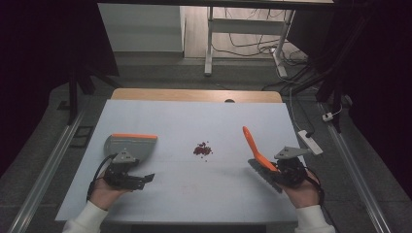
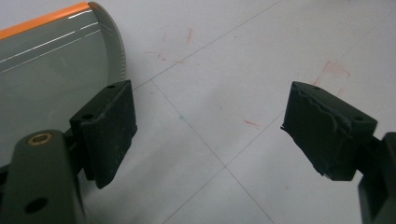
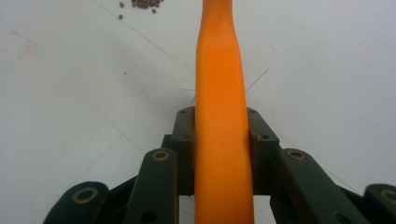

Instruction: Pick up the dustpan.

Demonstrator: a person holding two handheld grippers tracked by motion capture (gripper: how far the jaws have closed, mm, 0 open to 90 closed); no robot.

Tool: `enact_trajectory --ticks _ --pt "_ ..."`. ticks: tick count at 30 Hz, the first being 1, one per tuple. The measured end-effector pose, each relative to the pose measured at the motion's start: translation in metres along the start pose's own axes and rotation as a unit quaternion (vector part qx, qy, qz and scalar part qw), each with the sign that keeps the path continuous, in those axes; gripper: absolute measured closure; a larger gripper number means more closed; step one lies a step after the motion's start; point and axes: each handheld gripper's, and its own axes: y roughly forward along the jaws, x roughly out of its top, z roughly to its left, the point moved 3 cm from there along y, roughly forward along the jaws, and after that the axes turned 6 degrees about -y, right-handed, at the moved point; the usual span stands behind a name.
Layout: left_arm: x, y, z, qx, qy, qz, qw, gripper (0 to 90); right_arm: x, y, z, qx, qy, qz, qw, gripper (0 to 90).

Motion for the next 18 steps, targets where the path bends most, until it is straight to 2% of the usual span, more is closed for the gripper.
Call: enact_trajectory --ticks 18 --pt "0.0012 -0.0004 -0.0034 -0.003 0.006 0.008 0.9999 18.9 0.0004 -0.0015 -0.0002 -0.005 0.005 -0.002 1.0 70.1"
